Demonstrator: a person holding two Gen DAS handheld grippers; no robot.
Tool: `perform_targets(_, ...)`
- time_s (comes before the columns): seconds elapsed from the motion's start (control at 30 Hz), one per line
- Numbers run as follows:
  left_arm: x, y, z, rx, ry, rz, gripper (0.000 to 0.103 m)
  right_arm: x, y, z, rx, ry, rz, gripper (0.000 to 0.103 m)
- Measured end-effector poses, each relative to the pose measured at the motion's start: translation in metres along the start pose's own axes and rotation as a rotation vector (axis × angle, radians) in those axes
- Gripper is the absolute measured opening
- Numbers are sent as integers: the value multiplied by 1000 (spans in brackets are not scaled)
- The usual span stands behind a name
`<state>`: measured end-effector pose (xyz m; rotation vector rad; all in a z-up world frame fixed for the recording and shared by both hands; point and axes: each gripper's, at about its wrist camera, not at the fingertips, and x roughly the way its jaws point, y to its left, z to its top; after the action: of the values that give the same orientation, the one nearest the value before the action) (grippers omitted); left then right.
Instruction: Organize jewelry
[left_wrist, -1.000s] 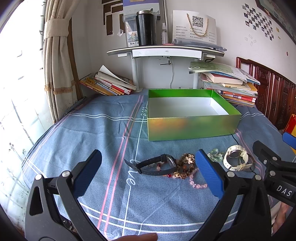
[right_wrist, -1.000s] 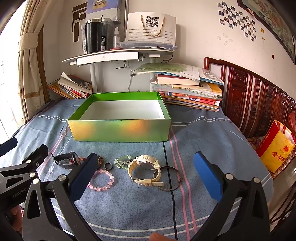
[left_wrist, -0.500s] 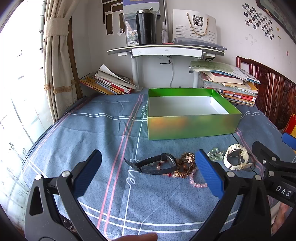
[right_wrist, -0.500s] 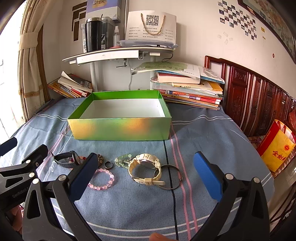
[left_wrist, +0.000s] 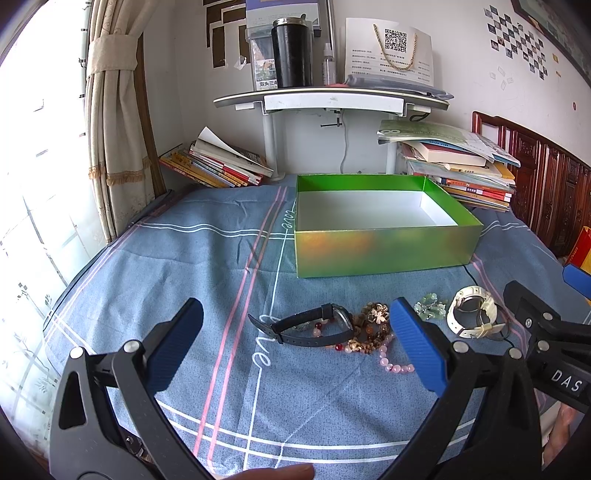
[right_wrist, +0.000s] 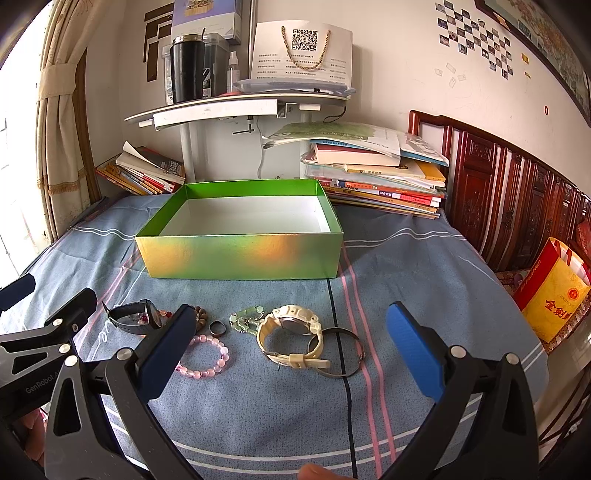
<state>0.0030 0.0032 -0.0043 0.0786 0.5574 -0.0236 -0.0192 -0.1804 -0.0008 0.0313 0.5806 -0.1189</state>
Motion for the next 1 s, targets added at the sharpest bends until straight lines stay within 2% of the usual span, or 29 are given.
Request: perform_targets(1.0,0,1,-2,0,3,0,100,0,1,0,4,6,1,101)
